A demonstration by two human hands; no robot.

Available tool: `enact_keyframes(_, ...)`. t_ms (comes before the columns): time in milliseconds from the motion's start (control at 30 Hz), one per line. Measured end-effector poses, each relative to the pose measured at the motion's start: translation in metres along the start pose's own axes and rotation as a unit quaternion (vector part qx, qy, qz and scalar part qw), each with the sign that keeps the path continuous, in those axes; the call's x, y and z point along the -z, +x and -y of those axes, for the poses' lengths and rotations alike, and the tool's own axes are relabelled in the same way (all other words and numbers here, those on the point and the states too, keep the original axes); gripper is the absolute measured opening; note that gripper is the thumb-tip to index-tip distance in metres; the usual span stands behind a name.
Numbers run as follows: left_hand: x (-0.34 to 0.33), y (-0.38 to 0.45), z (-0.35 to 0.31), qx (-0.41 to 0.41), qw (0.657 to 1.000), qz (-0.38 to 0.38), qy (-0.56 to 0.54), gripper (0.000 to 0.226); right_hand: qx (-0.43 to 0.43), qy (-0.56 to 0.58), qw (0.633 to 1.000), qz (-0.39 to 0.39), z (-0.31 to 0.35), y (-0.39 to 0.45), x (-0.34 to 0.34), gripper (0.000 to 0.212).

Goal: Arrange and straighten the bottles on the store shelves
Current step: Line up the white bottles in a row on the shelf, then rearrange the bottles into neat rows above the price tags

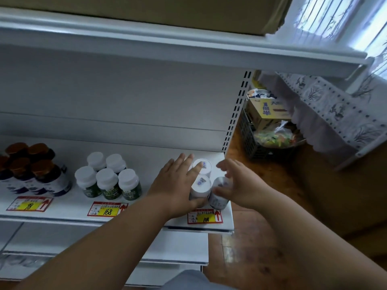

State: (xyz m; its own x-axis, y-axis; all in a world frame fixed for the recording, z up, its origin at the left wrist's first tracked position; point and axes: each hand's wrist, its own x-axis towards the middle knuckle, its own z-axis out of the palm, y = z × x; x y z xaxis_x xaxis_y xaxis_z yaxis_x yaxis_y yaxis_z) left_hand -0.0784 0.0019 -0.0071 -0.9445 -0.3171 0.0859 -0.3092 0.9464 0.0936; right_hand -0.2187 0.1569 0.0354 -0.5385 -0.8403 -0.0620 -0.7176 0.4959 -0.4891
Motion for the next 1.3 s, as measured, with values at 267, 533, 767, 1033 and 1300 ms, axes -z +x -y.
enact_keyframes(267,0.001,0.003,-0.008,0.018,1.0,0.009,0.017,0.093,0.008,-0.028,0.999,0.022,0.002,0.008,-0.001,0.06)
enact_keyframes(533,0.013,-0.011,-0.002,0.022,0.999,-0.025,-0.02,0.099,0.008,-0.022,1.0,0.012,0.017,0.004,0.005,0.051)
enact_keyframes(767,0.038,-0.073,0.037,0.037,0.985,-0.153,-0.076,0.083,0.081,0.011,0.992,-0.098,0.099,-0.001,-0.001,0.032)
enact_keyframes(1033,0.078,-0.22,0.184,0.16,0.972,-0.169,-0.032,0.067,0.197,0.038,0.977,-0.075,0.294,0.011,-0.091,0.032)
enact_keyframes(1300,0.125,-0.394,0.331,0.323,0.927,-0.189,-0.019,0.046,0.329,0.11,0.938,-0.015,0.506,0.027,-0.202,0.019)
